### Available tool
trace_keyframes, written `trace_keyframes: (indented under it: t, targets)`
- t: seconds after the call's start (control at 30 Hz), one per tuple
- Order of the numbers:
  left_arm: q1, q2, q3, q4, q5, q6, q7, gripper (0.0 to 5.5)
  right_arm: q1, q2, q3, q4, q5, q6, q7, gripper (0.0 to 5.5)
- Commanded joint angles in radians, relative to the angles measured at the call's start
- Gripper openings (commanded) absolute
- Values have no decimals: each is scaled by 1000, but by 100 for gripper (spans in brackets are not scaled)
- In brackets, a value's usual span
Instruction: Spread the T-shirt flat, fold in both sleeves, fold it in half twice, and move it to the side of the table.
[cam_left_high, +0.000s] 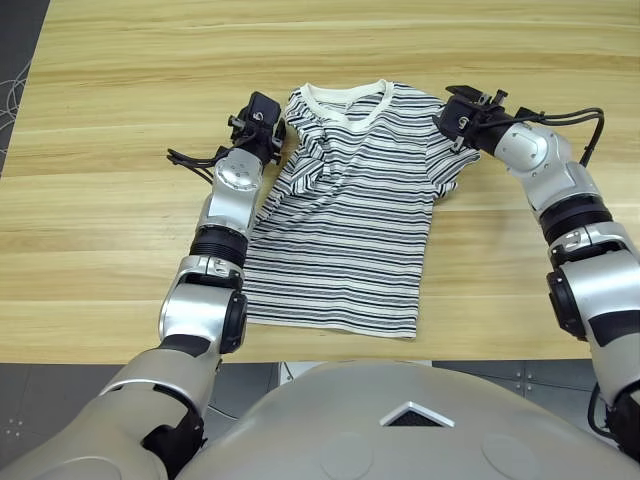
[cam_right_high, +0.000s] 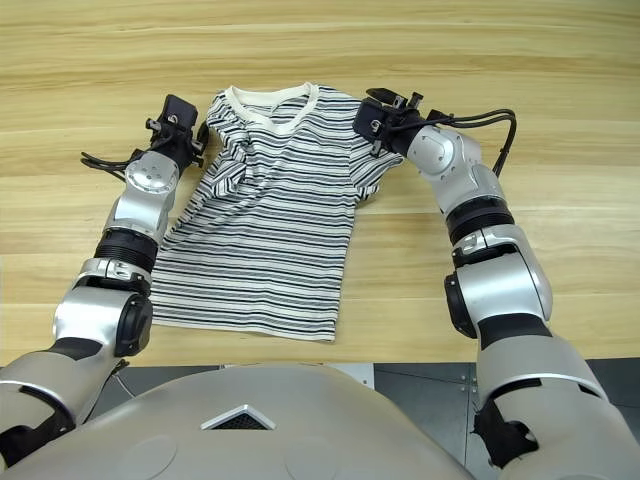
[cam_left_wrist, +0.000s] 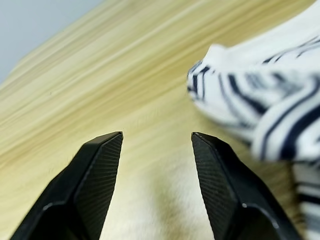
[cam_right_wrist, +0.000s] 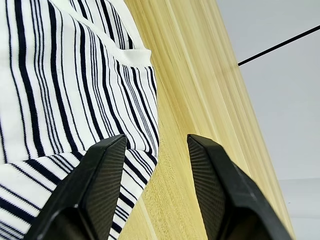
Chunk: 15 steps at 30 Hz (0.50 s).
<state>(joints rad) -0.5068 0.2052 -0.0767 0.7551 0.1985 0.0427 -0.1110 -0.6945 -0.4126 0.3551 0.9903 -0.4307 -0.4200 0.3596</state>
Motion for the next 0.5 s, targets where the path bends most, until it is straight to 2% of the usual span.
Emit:
trace_keyframes:
  t: [0.03, 0.3, 0.5]
  targets:
    - [25, -16, -12, -106, -17, 25, -27, 255, -9, -9, -3, -7, -1, -2, 5, 228]
    - [89, -39, -52, -280, -17, 78, -65, 255, -1, -10, -2, -12, -1, -1, 5, 228]
    - [67, -67, -119, -99, 20, 30, -72, 255, -7, -13, -5, -8, 1, -4, 3, 228]
